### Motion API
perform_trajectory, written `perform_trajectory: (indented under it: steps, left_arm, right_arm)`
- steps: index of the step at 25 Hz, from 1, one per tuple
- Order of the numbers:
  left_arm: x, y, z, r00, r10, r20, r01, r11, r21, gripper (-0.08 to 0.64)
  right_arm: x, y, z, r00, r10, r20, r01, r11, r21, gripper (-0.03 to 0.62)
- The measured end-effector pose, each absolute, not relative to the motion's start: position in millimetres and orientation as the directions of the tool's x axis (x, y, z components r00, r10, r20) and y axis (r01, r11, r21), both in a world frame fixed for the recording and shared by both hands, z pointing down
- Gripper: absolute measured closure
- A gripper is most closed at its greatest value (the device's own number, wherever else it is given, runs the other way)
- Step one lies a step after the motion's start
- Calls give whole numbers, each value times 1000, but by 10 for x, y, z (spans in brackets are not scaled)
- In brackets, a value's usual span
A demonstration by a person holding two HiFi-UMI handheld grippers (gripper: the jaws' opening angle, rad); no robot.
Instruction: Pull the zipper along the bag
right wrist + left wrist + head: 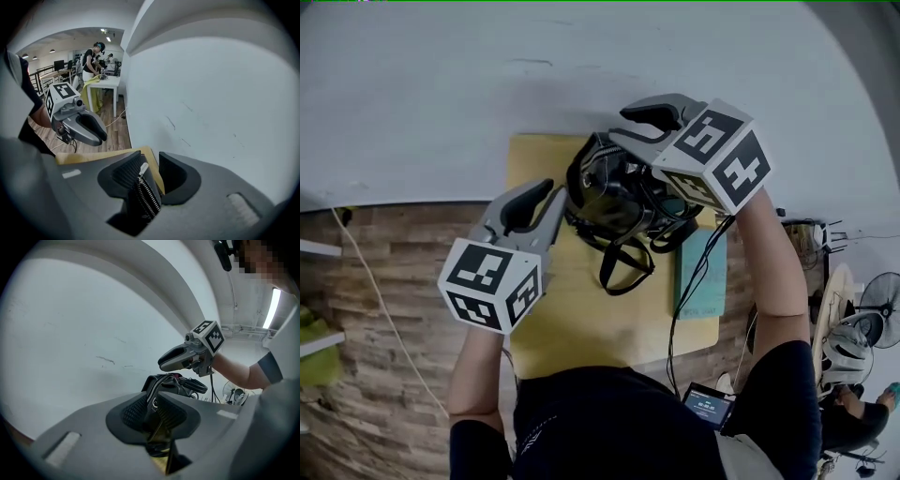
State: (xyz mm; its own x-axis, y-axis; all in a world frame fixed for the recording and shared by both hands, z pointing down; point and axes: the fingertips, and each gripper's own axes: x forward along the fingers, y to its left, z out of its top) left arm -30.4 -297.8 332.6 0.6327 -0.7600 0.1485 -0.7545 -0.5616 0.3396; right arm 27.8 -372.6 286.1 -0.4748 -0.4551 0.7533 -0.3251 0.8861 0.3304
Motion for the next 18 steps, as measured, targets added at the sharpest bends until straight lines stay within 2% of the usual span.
perform_trajectory:
  steps: [4,13,18]
  left_arm:
    - [-299,-3027,3408,652,-744,145,-735,-574,360,476]
    - [-325,-3112,3480,680,-722,124,-703,-596,387,482]
    - [-332,-3149,3513,694,-711,113,-686,-606,403,485]
  right_arm:
    - [305,-3812,3010,-448,-388,805,-318,911,262,463]
    - [283,-3784,2992,-507,-323,799,-319,932,174,466]
    - [291,-3770,3072,-488,-258,834,-310,944,111,468]
